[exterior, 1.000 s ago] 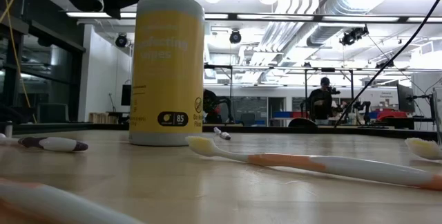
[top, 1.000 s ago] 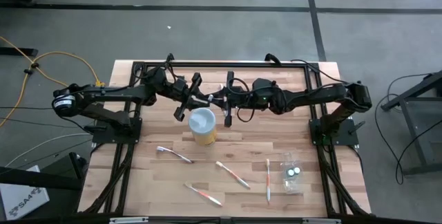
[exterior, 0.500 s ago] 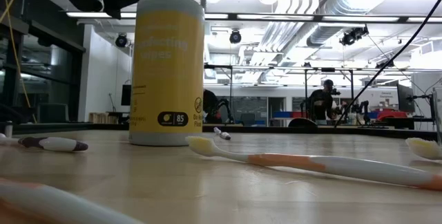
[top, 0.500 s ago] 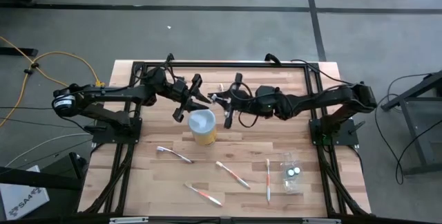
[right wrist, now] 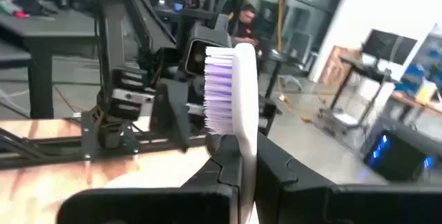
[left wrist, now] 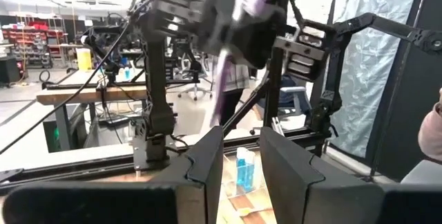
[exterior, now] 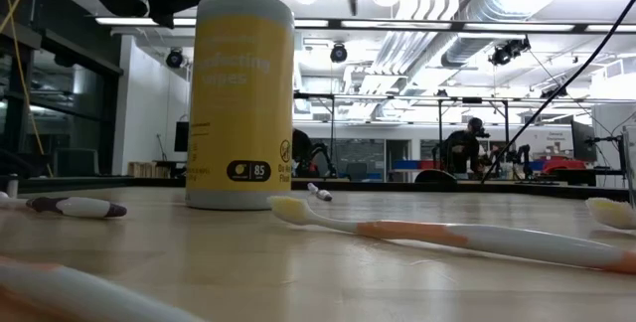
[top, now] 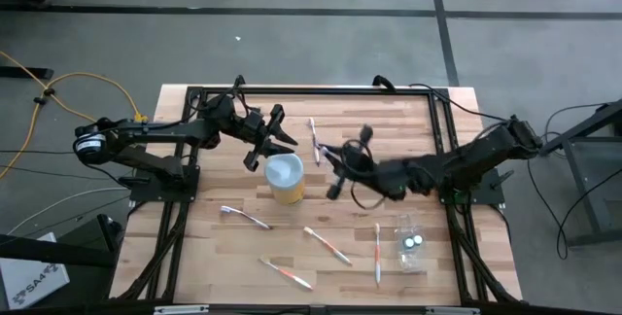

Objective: Pick & Place toothbrushing station
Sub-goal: Put the top left purple toothbrush in the bottom section of the transparent organizer

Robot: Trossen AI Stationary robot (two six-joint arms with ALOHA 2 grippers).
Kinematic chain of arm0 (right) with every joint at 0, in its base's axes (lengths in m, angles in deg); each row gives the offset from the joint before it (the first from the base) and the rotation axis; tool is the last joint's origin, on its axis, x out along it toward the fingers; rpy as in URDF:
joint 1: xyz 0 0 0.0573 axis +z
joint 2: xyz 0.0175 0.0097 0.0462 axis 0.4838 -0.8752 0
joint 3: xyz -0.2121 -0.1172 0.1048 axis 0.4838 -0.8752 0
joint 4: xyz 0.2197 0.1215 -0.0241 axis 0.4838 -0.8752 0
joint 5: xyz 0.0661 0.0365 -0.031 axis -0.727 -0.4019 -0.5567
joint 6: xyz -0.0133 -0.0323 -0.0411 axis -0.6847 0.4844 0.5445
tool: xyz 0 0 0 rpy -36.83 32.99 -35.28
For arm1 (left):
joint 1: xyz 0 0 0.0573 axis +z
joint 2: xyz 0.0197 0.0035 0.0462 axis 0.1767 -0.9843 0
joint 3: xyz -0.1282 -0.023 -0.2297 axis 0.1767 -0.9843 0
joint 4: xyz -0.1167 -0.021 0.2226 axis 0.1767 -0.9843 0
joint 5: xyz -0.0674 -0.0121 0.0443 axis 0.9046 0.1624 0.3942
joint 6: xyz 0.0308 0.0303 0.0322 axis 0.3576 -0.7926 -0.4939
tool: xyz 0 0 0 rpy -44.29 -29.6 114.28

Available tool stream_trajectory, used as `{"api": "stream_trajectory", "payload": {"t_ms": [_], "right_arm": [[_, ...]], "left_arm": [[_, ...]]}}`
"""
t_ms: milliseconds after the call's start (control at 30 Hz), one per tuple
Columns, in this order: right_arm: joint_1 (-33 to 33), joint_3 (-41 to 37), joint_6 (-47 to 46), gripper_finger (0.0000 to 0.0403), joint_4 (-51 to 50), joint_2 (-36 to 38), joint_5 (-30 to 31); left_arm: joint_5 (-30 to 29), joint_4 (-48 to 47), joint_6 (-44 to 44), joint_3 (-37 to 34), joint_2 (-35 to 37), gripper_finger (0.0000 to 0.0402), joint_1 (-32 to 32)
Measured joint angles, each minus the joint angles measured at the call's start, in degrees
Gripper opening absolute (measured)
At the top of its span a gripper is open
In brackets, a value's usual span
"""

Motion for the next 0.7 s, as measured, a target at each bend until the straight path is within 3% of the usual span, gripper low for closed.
{"api": "stream_trajectory", "payload": {"t_ms": [300, 533, 700], "right_arm": [[13.78, -0.14, -15.74, 0.0004, -9.95, -0.87, 22.23], [24.31, -0.11, -33.63, 0.0004, -22.71, -1.59, 38.45], [28.6, -0.09, -45.21, 0.0004, -30.62, -2.65, 40.26]], "left_arm": [[-0.09, -0.02, 0.43, 0.0, 0.0, 0.0093, 0.0], [-0.09, 0.03, 1.36, 0.0, 0.0, 0.0093, 0.0], [-0.15, 0.12, 1.33, 0.0, 0.0, 0.0093, 0.0]]}}
